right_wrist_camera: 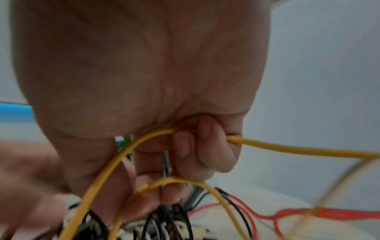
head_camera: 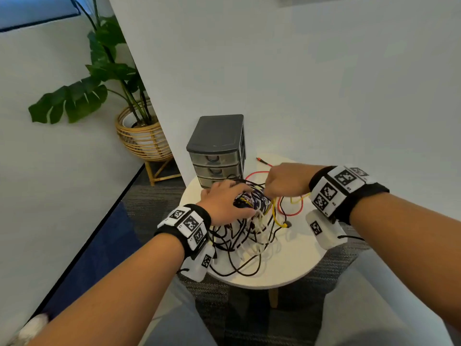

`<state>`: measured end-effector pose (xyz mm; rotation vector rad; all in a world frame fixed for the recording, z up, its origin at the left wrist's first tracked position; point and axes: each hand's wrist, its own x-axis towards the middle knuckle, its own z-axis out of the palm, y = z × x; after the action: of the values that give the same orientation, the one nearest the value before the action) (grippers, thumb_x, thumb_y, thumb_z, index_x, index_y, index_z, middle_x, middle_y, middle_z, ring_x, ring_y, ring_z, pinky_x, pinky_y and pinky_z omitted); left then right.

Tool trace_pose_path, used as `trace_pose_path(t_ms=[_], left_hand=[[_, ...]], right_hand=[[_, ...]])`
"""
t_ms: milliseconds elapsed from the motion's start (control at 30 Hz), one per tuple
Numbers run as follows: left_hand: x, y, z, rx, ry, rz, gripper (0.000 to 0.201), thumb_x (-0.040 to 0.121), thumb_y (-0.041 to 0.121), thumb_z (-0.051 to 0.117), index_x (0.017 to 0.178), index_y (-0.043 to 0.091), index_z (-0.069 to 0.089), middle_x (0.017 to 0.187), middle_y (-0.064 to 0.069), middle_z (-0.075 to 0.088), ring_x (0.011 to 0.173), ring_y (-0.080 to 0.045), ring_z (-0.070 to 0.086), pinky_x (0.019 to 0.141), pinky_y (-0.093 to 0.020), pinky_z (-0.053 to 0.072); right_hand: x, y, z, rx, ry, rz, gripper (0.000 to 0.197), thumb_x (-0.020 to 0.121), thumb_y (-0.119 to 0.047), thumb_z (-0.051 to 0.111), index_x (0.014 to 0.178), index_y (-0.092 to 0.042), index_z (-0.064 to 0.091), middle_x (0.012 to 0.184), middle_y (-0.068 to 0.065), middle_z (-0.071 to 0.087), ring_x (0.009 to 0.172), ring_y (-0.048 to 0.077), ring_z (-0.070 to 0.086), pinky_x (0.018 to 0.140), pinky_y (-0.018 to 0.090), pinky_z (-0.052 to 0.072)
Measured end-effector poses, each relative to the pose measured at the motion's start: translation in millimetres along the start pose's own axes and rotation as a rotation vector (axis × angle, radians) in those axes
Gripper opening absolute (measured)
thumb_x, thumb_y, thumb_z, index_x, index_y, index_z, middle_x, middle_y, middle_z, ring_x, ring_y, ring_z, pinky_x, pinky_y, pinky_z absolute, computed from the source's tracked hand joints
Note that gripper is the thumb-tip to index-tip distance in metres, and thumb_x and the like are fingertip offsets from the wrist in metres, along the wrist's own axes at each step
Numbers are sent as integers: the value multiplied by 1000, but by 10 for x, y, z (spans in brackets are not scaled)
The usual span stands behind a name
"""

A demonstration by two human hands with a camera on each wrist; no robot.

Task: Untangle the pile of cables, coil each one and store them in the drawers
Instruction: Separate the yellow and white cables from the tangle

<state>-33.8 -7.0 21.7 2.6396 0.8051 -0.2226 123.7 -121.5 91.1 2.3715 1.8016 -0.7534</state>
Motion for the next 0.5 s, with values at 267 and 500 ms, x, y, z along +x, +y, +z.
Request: trace_pose_path(t_ms=[267, 500], left_hand=[[9, 5, -42, -143, 8, -8, 73, 86, 50, 73, 144, 57, 30, 154, 1, 36, 142, -28, 36, 114, -59, 30], [-61, 88, -40, -91, -88, 15, 58, 89, 39, 69, 134, 63, 41, 164, 3, 22, 148, -30, 27, 117, -58, 23]], right_hand=[[-137, 36, -360, 409, 262, -134, 46, 91, -21, 63, 55, -14, 36, 59, 6, 29, 57, 20, 26, 58, 33, 26], [-156, -56, -333, 406, 373, -215, 49, 83, -6, 63, 48, -18, 31, 49, -3, 25, 47, 13, 22, 51, 28, 25]])
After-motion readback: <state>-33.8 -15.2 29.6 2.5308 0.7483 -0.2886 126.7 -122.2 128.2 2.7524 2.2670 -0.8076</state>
